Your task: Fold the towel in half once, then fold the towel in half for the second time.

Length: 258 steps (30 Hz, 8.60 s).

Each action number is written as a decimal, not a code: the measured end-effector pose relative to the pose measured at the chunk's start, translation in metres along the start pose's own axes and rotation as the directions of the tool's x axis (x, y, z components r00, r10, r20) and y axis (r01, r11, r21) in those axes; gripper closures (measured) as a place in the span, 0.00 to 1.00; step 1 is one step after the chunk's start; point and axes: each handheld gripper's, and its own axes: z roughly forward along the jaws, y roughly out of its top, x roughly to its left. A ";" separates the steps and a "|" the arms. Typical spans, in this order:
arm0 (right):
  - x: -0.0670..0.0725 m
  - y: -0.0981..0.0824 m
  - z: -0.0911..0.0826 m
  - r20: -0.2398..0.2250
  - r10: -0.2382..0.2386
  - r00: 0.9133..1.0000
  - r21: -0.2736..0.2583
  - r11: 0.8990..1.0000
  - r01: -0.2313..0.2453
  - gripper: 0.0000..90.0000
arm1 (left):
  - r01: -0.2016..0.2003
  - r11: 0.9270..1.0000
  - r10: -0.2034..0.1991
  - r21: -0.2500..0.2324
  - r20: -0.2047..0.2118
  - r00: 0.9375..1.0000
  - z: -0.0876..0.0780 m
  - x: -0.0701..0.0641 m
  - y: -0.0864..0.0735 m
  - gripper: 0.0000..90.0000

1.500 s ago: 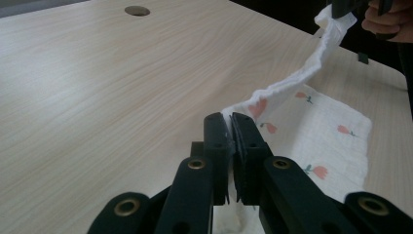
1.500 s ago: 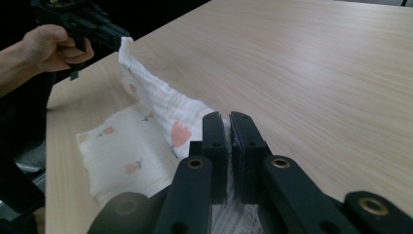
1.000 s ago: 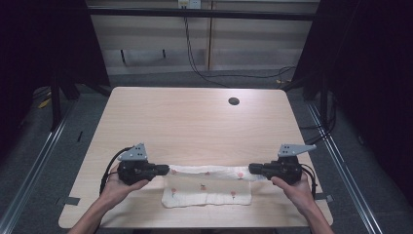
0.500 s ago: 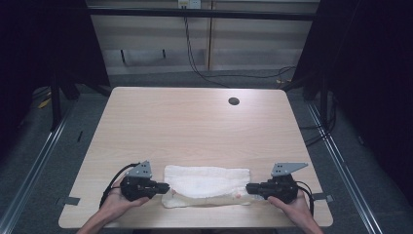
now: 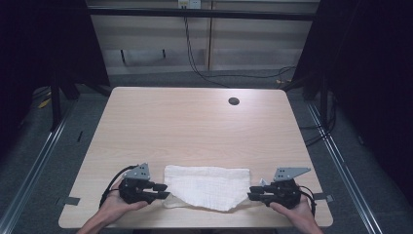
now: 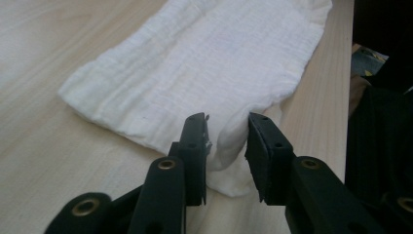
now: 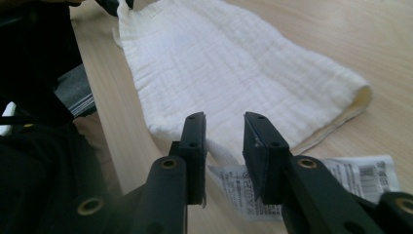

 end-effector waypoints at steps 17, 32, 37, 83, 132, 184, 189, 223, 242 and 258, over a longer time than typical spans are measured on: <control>-0.032 0.024 0.035 0.223 -0.017 0.975 0.077 0.997 0.000 0.57 | 0.016 0.996 -0.012 0.084 -0.043 0.999 0.026 0.016 0.005 0.80; -0.052 0.030 0.045 0.280 -0.014 0.960 0.112 0.994 -0.019 0.98 | 0.025 0.998 -0.022 0.064 -0.047 0.999 0.031 0.013 0.004 0.72; -0.061 0.030 0.043 0.282 0.018 0.959 0.102 0.994 -0.049 0.98 | 0.035 0.997 -0.033 0.062 -0.034 0.999 0.032 0.012 0.006 0.72; 0.028 0.060 0.077 0.031 -0.111 0.993 0.056 0.992 0.109 0.57 | 0.127 0.991 -0.130 -0.042 -0.100 0.986 0.011 0.045 0.049 0.53; 0.112 0.084 0.209 -0.192 -0.351 0.917 0.135 0.916 0.379 0.70 | 0.172 0.985 -0.171 -0.015 -0.199 0.965 0.024 0.079 0.035 0.36; 0.101 0.094 0.198 -0.180 -0.247 0.952 0.127 0.954 0.272 0.94 | 0.148 0.989 -0.147 0.016 -0.045 0.988 0.033 0.073 0.033 0.94; 0.100 0.096 0.195 -0.186 -0.228 0.956 0.115 0.961 0.252 0.94 | 0.151 0.988 -0.151 0.016 -0.037 0.988 0.030 0.074 0.034 0.94; 0.111 0.134 0.176 -0.182 -0.213 0.960 -0.017 0.977 0.213 0.94 | 0.221 0.969 -0.229 -0.108 -0.061 0.972 -0.004 0.084 0.046 0.93; 0.122 0.164 0.182 -0.230 -0.222 0.948 -0.078 0.975 0.209 0.94 | 0.199 0.972 -0.209 -0.122 -0.072 0.975 -0.039 0.088 0.055 0.94; 0.126 0.193 0.169 -0.210 -0.254 0.944 -0.136 0.964 0.229 0.94 | 0.197 0.974 -0.209 -0.109 -0.116 0.971 -0.057 0.089 0.067 0.94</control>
